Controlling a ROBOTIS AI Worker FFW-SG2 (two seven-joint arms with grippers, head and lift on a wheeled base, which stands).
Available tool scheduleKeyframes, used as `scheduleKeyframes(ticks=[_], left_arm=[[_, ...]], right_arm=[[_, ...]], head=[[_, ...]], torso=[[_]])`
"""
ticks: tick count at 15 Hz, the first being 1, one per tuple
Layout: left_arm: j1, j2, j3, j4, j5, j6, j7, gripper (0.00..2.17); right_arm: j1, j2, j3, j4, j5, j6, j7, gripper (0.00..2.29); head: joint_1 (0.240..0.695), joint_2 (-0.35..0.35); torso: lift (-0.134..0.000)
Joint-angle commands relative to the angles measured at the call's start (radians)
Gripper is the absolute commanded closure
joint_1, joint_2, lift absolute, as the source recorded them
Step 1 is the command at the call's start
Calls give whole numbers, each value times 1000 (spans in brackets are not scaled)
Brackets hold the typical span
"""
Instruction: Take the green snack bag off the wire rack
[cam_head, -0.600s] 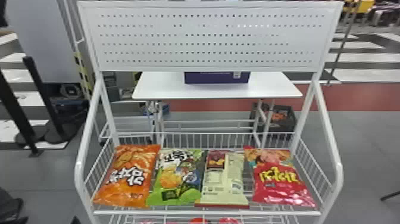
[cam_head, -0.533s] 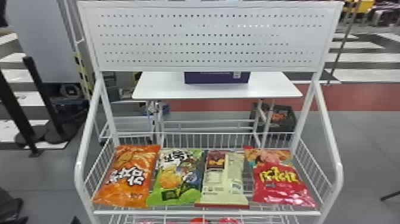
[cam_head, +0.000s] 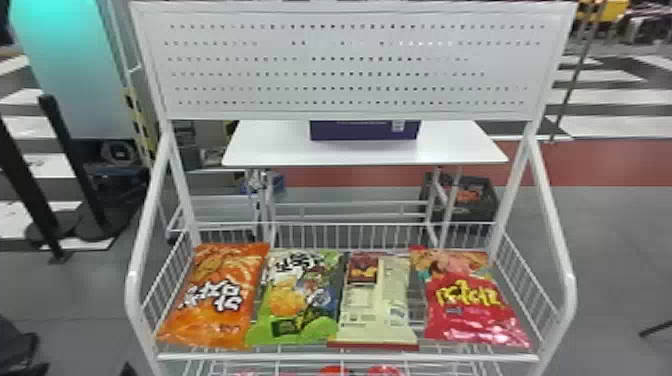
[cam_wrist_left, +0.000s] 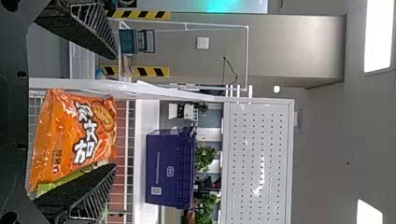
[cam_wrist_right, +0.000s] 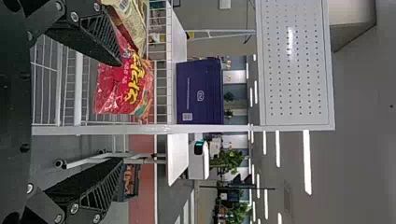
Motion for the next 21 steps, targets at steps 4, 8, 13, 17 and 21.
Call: scheduleKeyframes(ticks=[4,8,13,17,21], left_arm=[[-180,-21,-170,40,-65,167,9,66],[-429,-32,-383,140,-115,397,36,66],[-648,-106,-488,324,-152,535,36,66],[-786,-141,-514,465,-144,575,43,70],[-878,-160,-532,566,-141,593,45,90]], right_arm=[[-3,5,9,-1,2,1,0,174],[2,5,5,-6,3,-3,0,174],[-3,8,8,-3,6,-3,0,174],[-6,9,11,5,11,-3,0,174],[-3,9,3,9,8,-3,0,174]], head=[[499,0],[499,0],[499,0],[499,0],[499,0]], torso=[[0],[0],[0],[0],[0]])
